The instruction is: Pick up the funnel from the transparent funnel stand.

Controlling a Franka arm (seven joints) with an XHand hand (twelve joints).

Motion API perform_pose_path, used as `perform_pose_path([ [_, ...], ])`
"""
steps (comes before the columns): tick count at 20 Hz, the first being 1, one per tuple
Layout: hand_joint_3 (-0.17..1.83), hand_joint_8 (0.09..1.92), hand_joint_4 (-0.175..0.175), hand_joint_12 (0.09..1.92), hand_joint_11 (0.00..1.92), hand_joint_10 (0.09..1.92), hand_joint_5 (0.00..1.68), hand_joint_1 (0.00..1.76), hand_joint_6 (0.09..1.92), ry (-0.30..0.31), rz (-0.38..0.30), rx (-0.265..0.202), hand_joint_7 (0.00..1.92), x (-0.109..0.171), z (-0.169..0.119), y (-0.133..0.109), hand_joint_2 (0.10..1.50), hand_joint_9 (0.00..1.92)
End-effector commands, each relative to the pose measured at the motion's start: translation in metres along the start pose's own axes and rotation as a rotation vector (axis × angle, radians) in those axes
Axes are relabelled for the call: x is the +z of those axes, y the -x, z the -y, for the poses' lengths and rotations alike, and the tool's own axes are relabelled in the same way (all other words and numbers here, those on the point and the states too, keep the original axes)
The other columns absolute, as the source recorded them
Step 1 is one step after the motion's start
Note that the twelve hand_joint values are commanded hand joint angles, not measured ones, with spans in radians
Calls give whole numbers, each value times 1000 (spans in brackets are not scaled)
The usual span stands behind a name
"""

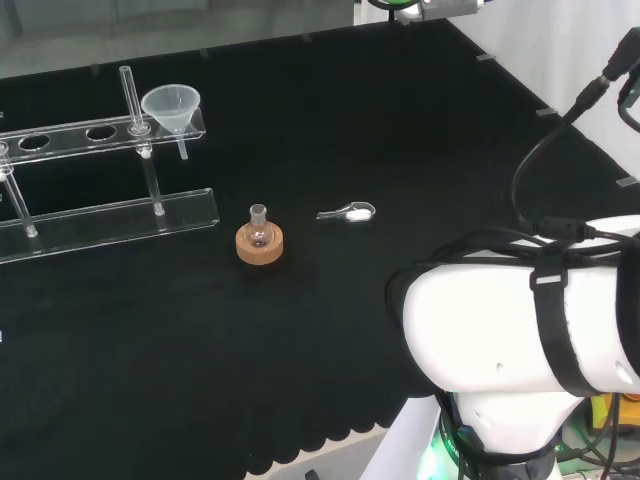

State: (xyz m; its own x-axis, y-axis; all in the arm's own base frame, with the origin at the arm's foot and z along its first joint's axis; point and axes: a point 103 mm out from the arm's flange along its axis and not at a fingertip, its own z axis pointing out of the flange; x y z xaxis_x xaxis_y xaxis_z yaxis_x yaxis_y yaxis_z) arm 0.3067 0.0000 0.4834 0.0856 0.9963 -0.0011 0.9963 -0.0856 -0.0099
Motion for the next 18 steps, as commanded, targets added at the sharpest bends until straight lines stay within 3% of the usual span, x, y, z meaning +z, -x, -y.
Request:
perform_pose_path([
  [1, 312, 87, 45, 384, 0, 87, 0, 210, 87, 2, 19, -5, 0, 4, -5, -2, 429, 0],
  [7, 76, 87, 31, 87, 0, 87, 0, 196, 87, -18, 31, -33, 0, 11, -24, -17, 527, 0],
  [14, 50, 87, 15, 87, 0, 87, 0, 211, 87, -43, 11, -121, 0, 21, -51, -45, 545, 0],
  [18, 74, 87, 7, 87, 0, 87, 0, 320, 87, -55, 2, -164, 0, 29, -67, -62, 607, 0],
])
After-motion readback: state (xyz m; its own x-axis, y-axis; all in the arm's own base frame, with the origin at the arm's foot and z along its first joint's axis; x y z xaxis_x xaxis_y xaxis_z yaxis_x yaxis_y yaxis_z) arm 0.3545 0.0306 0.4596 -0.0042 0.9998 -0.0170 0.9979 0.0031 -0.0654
